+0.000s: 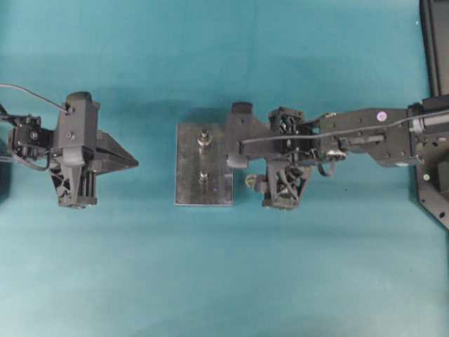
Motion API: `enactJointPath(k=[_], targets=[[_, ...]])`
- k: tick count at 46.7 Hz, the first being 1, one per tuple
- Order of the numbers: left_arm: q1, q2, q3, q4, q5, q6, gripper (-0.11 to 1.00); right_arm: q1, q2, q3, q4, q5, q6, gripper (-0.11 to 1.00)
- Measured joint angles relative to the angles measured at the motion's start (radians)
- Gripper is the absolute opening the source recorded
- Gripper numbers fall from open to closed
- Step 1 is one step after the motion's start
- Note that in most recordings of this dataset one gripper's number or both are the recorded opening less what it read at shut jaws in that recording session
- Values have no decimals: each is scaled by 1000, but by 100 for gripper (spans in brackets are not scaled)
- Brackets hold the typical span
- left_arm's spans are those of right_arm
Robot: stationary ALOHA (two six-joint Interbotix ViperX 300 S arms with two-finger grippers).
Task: Insert the washer onto the shaft.
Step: 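Move the right gripper back over the lower washer on the table, then lower the right gripper, grasp the lower washer and lift it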
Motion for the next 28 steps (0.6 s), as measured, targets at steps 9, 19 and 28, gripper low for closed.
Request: enactJointPath(k=[9, 19, 28], targets=[[2, 0, 2, 0, 0, 2, 0, 5, 38, 2, 2, -20, 0, 71], [2, 0, 2, 0, 0, 2, 0, 8, 87, 2, 2, -52, 0, 71], [2, 11, 0, 0, 0, 2, 0, 12, 107, 2, 2, -69, 0, 71]])
